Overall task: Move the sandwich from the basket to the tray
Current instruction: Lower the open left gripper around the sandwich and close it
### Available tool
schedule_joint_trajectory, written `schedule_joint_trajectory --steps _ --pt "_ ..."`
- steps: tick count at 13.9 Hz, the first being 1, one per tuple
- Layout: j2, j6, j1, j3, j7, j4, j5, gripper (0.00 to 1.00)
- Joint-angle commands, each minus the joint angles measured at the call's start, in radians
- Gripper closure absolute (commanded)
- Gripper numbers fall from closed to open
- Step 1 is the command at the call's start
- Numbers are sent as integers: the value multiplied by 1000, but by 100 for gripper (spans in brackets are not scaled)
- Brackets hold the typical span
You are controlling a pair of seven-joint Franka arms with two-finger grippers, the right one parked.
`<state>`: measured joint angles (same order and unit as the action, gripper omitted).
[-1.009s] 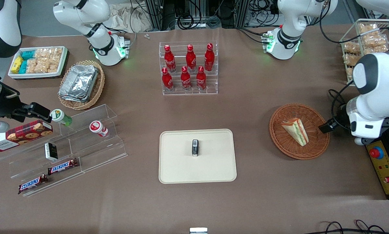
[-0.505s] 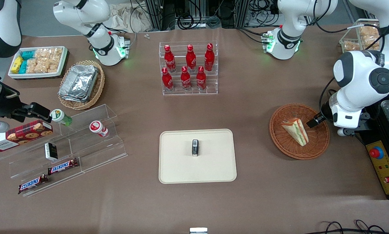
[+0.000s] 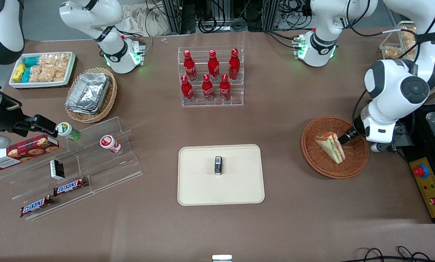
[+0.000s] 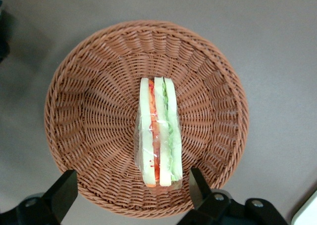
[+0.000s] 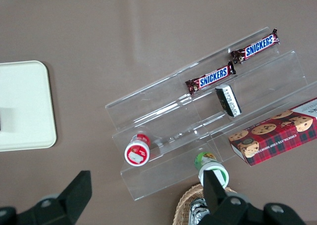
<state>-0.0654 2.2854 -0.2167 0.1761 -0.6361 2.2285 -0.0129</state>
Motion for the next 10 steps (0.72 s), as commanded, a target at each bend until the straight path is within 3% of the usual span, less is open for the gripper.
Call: schedule_joint_trajectory --steps 1,4,10 --pt "-4 55 -6 -1 -20 42 5 0" --pt "-10 166 -7 -1 -20 117 5 0" --pt "-37 203 -19 -1 -22 122 -7 0"
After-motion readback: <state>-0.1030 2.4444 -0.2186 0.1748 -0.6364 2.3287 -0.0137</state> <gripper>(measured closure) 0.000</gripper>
